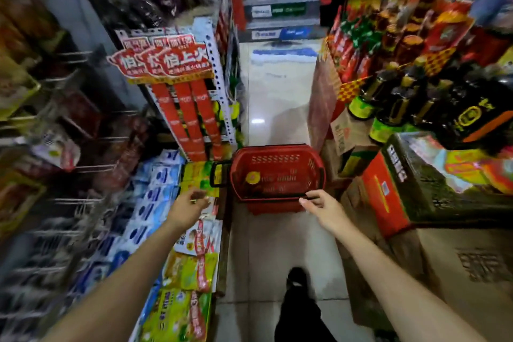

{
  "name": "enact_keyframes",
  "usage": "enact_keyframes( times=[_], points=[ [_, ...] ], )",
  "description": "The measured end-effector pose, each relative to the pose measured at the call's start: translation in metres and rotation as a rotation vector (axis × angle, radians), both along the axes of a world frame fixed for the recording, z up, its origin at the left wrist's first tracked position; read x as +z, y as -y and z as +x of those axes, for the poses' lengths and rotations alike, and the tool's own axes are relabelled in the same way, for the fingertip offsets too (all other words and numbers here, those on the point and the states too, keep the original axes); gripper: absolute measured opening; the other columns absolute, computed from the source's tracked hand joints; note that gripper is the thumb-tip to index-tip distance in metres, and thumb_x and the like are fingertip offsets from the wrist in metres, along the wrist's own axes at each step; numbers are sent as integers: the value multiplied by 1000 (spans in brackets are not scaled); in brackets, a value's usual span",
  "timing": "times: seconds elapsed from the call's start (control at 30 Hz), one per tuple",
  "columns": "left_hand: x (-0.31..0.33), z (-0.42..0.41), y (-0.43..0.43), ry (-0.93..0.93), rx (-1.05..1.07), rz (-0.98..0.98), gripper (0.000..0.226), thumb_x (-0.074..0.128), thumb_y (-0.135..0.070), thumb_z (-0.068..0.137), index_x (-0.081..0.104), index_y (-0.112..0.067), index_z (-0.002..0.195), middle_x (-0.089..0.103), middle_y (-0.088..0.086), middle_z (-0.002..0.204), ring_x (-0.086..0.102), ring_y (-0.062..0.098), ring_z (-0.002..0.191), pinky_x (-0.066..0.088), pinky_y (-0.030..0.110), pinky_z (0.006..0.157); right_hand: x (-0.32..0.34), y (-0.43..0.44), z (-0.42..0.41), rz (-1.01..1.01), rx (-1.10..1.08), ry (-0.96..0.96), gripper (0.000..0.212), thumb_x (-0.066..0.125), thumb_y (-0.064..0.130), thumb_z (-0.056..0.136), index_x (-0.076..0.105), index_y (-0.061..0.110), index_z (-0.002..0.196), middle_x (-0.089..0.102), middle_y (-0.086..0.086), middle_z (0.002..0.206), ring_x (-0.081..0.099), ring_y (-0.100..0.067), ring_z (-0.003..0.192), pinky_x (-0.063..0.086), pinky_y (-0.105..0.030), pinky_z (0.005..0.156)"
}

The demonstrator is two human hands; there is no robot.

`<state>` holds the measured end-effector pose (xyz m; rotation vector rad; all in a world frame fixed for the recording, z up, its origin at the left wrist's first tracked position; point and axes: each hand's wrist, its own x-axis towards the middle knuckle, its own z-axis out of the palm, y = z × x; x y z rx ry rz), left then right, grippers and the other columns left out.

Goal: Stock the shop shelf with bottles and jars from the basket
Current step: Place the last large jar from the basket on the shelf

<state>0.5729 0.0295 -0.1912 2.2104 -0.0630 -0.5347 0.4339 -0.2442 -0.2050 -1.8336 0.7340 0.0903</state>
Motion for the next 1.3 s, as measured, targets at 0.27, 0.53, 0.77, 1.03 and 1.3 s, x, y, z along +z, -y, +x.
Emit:
enact_keyframes(
  times=[0.27,0.53,0.77,1.03,1.3],
  points=[
    [-62,103,99,-207,83,52,9,54,-5,88,55,-4,97,59,15,95,56,26,88,45,36,76,-77,87,126,124,38,-194,35,63,38,82,58,16,108,59,7,82,63,-21,87,47,-34,77],
    [-164,207,188,-371,140,43,17,58,-7,86,57,-2,102,61,12,90,56,25,88,40,27,69,-152,141,242,170,139,-389,35,60,37,85,56,14,111,59,2,96,56,-16,97,43,-29,86],
    [-339,271,233,-510,324,5,24,56,-9,88,49,-7,111,63,20,100,60,29,92,44,23,76,-300,125,314,349,172,-494,28,55,39,87,54,23,110,61,-1,107,57,-18,105,44,-34,96],
    [-547,329,260,-463,502,90,43,49,-30,91,46,-4,125,60,18,116,54,34,115,38,33,85,-517,101,397,362,1,-403,15,59,26,87,53,27,101,59,9,97,56,-11,101,45,-18,82],
    [-642,342,264,-430,692,-165,27,47,-34,92,56,-20,114,57,1,112,53,15,107,39,27,86,-630,83,460,476,-15,-231,23,45,24,94,49,26,117,52,17,105,45,2,105,31,9,72]
  ],
)
